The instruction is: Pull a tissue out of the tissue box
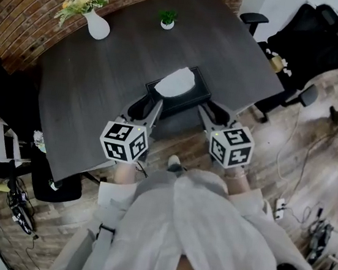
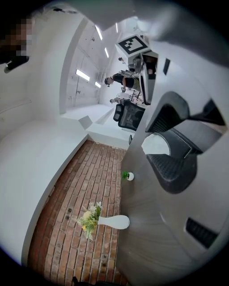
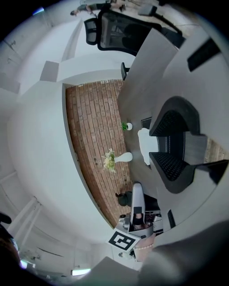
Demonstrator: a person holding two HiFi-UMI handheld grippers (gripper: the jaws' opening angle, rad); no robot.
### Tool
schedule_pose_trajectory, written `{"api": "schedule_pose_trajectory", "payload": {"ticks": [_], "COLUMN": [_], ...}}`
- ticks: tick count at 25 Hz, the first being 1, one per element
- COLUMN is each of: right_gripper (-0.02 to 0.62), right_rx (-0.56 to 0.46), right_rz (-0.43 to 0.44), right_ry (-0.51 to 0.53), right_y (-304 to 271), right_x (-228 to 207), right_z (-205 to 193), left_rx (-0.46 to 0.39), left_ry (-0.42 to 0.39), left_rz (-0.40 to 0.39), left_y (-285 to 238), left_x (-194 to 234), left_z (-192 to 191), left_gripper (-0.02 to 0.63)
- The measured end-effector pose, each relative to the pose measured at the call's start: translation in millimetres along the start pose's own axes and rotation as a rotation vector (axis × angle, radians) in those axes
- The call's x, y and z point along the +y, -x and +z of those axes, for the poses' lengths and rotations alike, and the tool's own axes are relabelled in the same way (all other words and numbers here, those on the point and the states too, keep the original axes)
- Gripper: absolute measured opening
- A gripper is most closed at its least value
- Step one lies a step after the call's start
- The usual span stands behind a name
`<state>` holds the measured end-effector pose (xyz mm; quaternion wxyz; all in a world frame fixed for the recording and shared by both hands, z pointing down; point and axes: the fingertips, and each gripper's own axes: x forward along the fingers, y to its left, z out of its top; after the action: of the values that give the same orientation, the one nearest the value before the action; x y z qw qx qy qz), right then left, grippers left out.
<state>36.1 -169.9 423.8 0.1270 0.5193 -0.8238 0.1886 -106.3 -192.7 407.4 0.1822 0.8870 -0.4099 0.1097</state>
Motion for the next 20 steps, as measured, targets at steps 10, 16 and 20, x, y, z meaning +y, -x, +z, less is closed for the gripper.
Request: {"api": "schedule_pose_trajectory", "payload": {"ticks": [10, 16, 20], "right_gripper": [0.087, 0.087, 0.087], "right_rx": [0.054, 0.042, 0.045], "right_rz": [-0.025, -0.045, -0.021], "right_ry": [0.003, -0.010, 0.001], "right_y": [-10.6, -21.7, -38.8], "right_x": [-3.2, -24.0, -28.3], "right_z": [-12.2, -8.5, 2.9], "left_rx": [0.034, 0.067, 0.071], "left_ry": [0.029, 0.035, 0.039], "left_rz": [-0.037, -0.016, 0.008], "left_y": [-11.9, -17.7, -18.4], "left_x": [10.0, 11.9, 22.4], "left_z": [-13.7, -21.9, -16.6], "left_gripper": [0.132, 0.132, 0.132]}}
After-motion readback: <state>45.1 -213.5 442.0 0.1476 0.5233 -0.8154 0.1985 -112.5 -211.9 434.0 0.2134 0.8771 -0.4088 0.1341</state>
